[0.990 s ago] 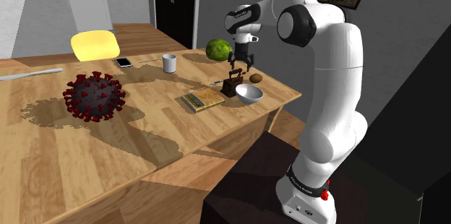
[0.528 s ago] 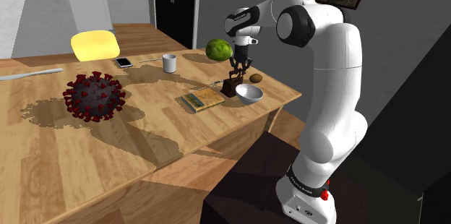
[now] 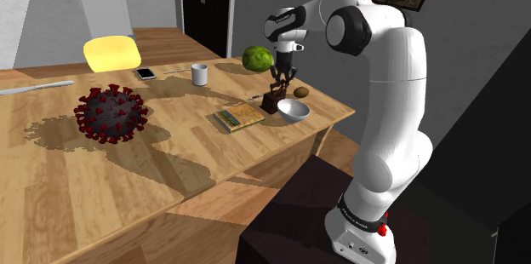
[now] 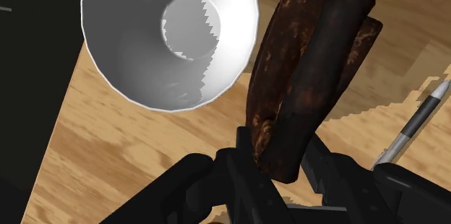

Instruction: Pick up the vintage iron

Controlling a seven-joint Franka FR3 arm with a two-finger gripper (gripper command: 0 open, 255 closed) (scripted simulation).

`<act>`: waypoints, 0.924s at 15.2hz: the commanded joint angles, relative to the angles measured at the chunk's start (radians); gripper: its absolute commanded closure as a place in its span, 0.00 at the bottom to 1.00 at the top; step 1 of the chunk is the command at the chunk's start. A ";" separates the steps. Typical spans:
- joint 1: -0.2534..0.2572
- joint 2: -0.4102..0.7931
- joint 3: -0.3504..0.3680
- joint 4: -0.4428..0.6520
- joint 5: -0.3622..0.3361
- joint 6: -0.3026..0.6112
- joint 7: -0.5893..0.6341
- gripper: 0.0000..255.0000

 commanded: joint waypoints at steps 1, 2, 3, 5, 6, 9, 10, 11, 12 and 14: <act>0.000 -0.008 -0.001 0.013 -0.002 -0.021 -0.001 1.00; 0.000 -0.011 -0.002 0.022 -0.003 -0.033 -0.001 1.00; 0.000 -0.015 -0.002 0.030 -0.004 -0.044 -0.001 1.00; 0.000 -0.021 -0.003 0.048 -0.005 -0.068 -0.001 1.00; 0.000 -0.024 -0.004 0.057 -0.006 -0.080 -0.002 1.00; -0.001 -0.031 -0.005 0.087 -0.008 -0.117 -0.002 1.00; -0.001 -0.033 -0.005 0.098 -0.009 -0.130 -0.002 1.00; -0.001 -0.035 -0.006 0.109 -0.009 -0.142 -0.003 1.00; -0.002 -0.037 -0.006 0.120 -0.010 -0.155 -0.003 1.00; -0.002 -0.039 -0.006 0.133 -0.010 -0.170 -0.004 1.00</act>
